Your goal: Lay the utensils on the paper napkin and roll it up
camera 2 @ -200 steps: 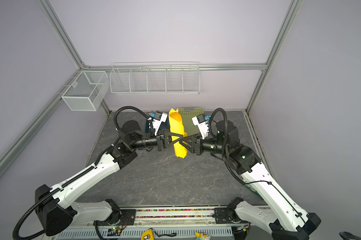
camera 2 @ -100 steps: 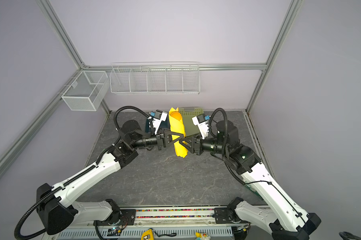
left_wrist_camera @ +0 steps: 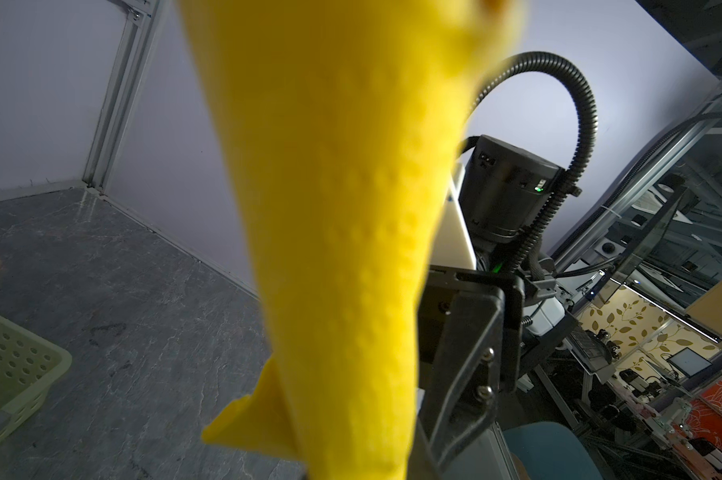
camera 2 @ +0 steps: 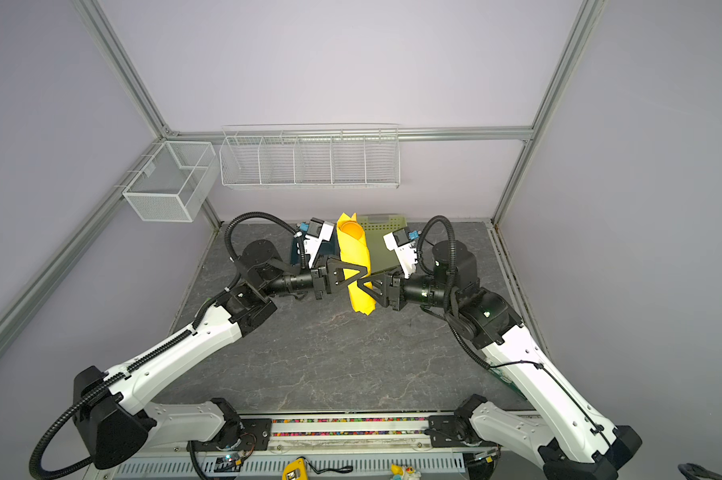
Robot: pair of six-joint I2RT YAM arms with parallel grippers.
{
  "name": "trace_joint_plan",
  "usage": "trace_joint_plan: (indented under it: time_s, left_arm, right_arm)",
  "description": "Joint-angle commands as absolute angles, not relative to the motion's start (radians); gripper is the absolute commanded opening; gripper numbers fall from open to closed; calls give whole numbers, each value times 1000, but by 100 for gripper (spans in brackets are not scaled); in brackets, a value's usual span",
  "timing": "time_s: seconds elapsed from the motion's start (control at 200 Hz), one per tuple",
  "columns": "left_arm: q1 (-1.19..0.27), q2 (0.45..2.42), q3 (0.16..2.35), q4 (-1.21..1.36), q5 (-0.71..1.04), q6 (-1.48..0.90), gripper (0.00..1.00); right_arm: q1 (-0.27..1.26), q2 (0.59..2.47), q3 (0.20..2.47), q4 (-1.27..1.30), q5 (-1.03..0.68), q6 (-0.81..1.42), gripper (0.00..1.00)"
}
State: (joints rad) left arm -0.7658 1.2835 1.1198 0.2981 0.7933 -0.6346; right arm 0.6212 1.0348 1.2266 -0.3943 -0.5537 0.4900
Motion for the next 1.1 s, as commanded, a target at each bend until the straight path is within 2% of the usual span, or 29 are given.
trace_joint_plan:
  time_s: [0.0, 0.275, 0.665, 0.875, 1.095]
  left_arm:
    - [-769, 1293, 1161, 362, 818, -651, 0]
    - [-769, 1319, 1178, 404, 839, -679, 0]
    - [-768, 1326, 1192, 424, 845, -694, 0]
    - [-769, 1312, 1183, 440, 836, -697, 0]
    - [-769, 1302, 1168, 452, 834, -701, 0]
  right_arm:
    - [619, 1054, 1218, -311, -656, 520, 43]
    - [637, 1075, 1218, -265, -727, 546, 42]
    - [648, 1069, 1215, -235, -800, 560, 31]
    - [650, 1045, 1209, -244, -781, 546, 23]
    - [649, 1029, 1202, -233, -781, 550, 29]
